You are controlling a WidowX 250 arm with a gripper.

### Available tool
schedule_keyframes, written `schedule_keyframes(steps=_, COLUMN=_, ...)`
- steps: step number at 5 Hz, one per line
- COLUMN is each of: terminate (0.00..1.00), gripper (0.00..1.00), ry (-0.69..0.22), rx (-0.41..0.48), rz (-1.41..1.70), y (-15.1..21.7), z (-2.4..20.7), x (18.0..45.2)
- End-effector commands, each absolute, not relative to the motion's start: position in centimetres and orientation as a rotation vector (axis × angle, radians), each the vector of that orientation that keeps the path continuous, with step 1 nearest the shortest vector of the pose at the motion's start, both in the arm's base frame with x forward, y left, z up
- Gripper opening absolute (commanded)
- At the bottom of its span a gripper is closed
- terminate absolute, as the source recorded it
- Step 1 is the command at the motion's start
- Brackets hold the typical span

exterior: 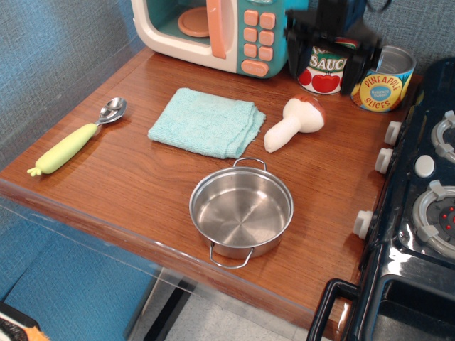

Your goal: Place the mushroom to the right of the blue cloth.

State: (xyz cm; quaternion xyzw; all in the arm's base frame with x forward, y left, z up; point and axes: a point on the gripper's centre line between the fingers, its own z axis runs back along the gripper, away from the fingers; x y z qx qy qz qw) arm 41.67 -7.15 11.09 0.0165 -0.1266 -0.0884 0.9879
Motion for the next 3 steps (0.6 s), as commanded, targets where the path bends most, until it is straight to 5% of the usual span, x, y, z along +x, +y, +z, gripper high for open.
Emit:
schedule_keyframes(steps=1, terminate=0.0, gripper=1.0, ry=-0.329, rx=0.064, rz=-0.19, y=-5.35, z=15.66, x=39.36)
schedule_keyframes(steps=2, terminate=0.0, gripper=1.0, ry=-0.329, rx=0.064, rz=-0.19, y=-5.35, z=15.66, x=39.36)
schedule_keyframes(steps=3, terminate=1.0, gripper=1.0, ry=-0.329, rx=0.064, rz=-0.19, y=-5.35, z=15.66, x=39.36)
